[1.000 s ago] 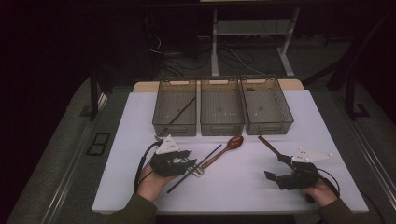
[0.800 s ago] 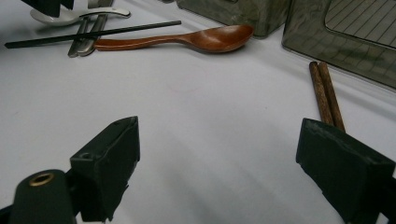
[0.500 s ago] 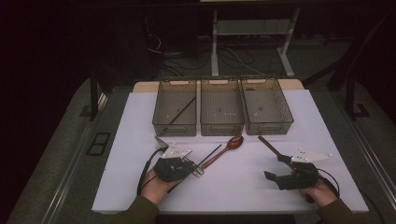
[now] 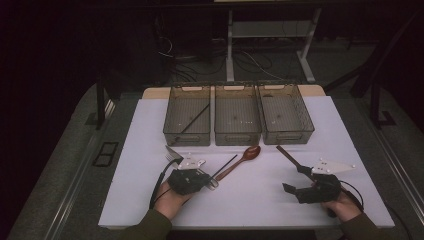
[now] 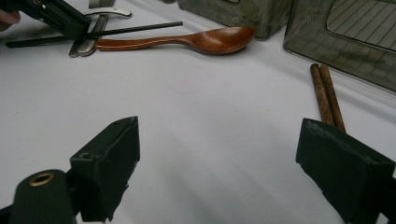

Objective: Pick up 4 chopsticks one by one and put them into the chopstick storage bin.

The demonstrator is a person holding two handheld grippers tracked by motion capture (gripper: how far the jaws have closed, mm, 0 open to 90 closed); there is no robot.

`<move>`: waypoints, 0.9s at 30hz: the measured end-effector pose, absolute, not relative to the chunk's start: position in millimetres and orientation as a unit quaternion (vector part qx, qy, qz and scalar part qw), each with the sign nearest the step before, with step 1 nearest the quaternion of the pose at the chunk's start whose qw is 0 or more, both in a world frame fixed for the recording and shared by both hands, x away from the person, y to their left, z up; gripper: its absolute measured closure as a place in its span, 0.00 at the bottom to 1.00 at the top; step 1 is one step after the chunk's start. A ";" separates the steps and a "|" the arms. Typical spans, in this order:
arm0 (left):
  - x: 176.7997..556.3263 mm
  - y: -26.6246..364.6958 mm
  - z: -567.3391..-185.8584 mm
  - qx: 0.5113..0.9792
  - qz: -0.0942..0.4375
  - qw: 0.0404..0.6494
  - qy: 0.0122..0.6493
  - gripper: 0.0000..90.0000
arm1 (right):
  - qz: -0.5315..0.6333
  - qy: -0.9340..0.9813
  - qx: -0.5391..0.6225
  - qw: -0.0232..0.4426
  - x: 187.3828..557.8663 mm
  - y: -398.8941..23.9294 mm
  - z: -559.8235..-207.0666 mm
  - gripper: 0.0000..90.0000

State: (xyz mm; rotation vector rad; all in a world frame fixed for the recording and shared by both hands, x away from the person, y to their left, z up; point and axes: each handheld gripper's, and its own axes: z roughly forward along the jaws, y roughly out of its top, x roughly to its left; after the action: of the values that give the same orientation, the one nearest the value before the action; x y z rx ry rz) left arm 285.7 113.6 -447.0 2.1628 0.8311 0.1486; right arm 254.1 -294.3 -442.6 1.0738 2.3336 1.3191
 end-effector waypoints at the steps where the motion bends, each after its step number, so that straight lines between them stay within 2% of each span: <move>1: 286.1 114.1 -447.0 0.858 0.060 0.393 0.325 0.88 | 0.453 0.802 0.370 0.126 254.2 -294.3 -442.6 0.14; 27: 287.8 114.7 -446.9 0.855 0.053 0.394 0.333 0.94 | 0.453 0.801 0.370 0.127 254.3 -294.9 -442.2 0.14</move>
State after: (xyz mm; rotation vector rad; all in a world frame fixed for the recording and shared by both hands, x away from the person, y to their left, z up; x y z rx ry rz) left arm 287.8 114.7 -446.9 2.1681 0.8451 0.1354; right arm 254.3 -294.9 -442.2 1.0759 2.3316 1.3182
